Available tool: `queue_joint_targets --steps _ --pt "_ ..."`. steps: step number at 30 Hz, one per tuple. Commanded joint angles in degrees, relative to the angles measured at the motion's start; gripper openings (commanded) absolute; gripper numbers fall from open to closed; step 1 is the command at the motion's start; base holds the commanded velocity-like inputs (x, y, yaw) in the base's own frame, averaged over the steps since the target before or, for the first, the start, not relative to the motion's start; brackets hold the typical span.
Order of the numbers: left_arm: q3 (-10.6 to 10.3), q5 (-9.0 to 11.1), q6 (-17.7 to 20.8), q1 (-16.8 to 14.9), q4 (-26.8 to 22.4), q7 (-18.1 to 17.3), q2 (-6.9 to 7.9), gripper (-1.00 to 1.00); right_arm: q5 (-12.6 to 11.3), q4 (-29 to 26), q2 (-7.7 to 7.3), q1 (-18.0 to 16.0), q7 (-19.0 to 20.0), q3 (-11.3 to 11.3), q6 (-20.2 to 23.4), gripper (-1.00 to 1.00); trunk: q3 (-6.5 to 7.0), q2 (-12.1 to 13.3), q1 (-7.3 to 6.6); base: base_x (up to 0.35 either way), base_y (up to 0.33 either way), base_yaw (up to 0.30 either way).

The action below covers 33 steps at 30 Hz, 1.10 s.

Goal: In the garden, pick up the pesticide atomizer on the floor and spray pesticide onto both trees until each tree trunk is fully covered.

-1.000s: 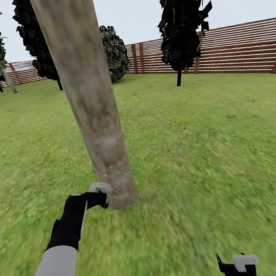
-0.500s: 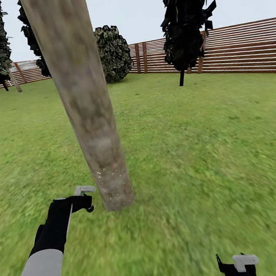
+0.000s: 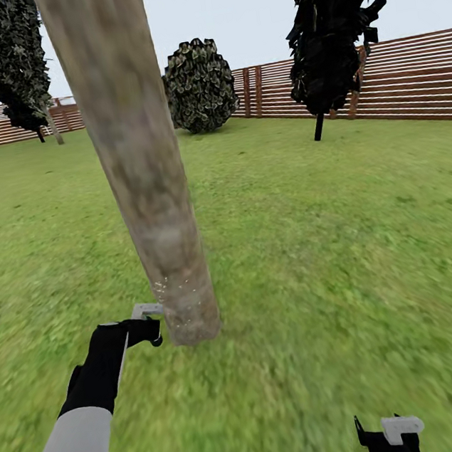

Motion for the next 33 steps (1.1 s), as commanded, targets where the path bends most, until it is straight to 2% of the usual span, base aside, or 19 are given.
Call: queue_joint_targets --steps 1,5,6,7,9,10,11,12,13,15,18,21,23,25,26,27,28,30,33 --pt "-0.1 0.1 0.0 0.0 0.1 0.0 -0.21 -1.0 0.0 0.0 0.0 0.0 0.0 0.0 0.0 1.0 0.0 0.0 0.0 0.241 -0.185 0.002" --pt "-0.2 -0.1 0.0 0.0 0.1 0.0 -3.24 -1.0 0.0 0.0 -0.01 0.0 0.0 0.0 0.0 1.0 0.0 0.0 0.0 0.244 -0.183 0.001" --pt "-0.1 -0.1 0.0 0.0 0.1 0.0 -4.38 -1.0 0.0 0.0 -0.01 0.0 0.0 0.0 0.0 1.0 0.0 0.0 0.0 0.245 -0.182 0.0" --pt "0.1 -0.1 0.0 0.0 0.1 0.0 -4.33 -1.0 0.0 0.0 -0.01 0.0 0.0 0.0 0.0 1.0 0.0 0.0 0.0 0.245 -0.182 0.0" --pt "0.7 -0.1 0.0 0.1 0.0 0.0 -3.59 -1.0 0.0 0.0 -0.01 0.0 0.0 0.0 0.0 1.0 0.0 0.0 0.0 0.237 -0.187 0.0" --pt "1.8 -0.2 0.0 0.3 0.0 -0.1 -2.31 -1.0 0.0 0.0 -0.01 0.0 0.0 0.0 0.0 1.0 0.0 0.0 0.0 0.156 -0.224 0.0" --pt "3.5 -0.1 -0.1 1.0 0.0 -0.1 -0.26 -1.0 0.0 0.0 -0.01 0.0 0.0 0.0 0.0 1.0 0.0 0.0 0.0 0.064 -0.254 0.0" --pt "4.3 -0.1 -0.1 1.4 0.1 -0.2 0.88 -1.0 0.0 0.0 -0.01 0.0 0.0 0.0 0.0 1.0 0.0 0.0 0.0 0.033 -0.264 0.0" --pt "4.6 -0.1 -0.1 1.8 0.1 -0.1 1.47 -1.0 0.0 0.0 -0.01 0.0 0.0 0.0 0.0 1.0 0.0 0.0 0.0 0.017 -0.269 0.0" --pt "4.6 -0.2 -0.2 2.6 0.1 0.0 1.45 -1.0 0.0 0.0 -0.01 0.0 0.0 0.0 0.0 1.0 0.0 0.0 0.0 0.009 -0.271 0.0" --pt "4.4 -0.3 -0.7 4.2 3.4 0.2 -2.33 -1.0 0.0 0.0 -0.01 0.0 0.0 0.0 0.0 1.0 0.0 0.0 0.0 0.001 -0.274 0.001" --pt "4.6 -0.1 -0.9 4.3 5.5 0.3 -3.8 -1.0 0.0 0.0 -0.01 0.0 0.0 0.0 0.0 1.0 0.0 0.0 0.0 0.046 -0.275 0.127" --pt "4.9 -0.2 -0.9 4.3 5.8 0.3 -3.43 -1.0 0.0 0.0 -0.01 0.0 0.0 0.0 0.0 1.0 0.0 0.0 0.0 0.12 -0.273 0.253" --pt "5.4 -0.2 -1.0 4.3 5.8 0.3 -1.66 -1.0 0.0 0.0 -0.01 0.0 0.0 0.0 0.0 1.0 0.0 0.0 0.0 0.143 -0.267 0.27" --pt "6.4 -0.2 -0.9 4.3 5.9 0.3 2.12 -1.0 0.0 0.0 -0.01 0.0 0.0 0.0 0.0 1.0 0.0 0.0 0.0 0.16 -0.259 0.273" --pt "7.0 -0.2 -1.0 4.3 6.0 0.2 3.68 -1.0 0.0 0.0 -0.01 0.0 0.0 0.0 0.0 1.0 0.0 0.0 0.0 0.165 -0.254 0.198" --pt "7.3 -0.2 -1.1 4.3 6.0 0.2 4.46 -1.0 0.0 0.0 -0.01 0.0 0.0 0.0 0.0 1.0 0.0 0.0 0.0 0.174 -0.248 0.127" --pt "7.7 -0.2 -2.1 4.4 6.2 0.2 5.29 -1.0 0.0 0.0 -0.01 0.0 0.0 0.0 0.0 1.0 0.0 0.0 0.0 0.198 -0.229 0.067" --pt "7.4 -0.3 -7.1 5.0 11.0 0.3 4.32 -1.0 0.0 0.0 -0.01 0.0 0.0 0.0 0.0 1.0 0.0 0.0 0.0 0.242 -0.187 0.01"
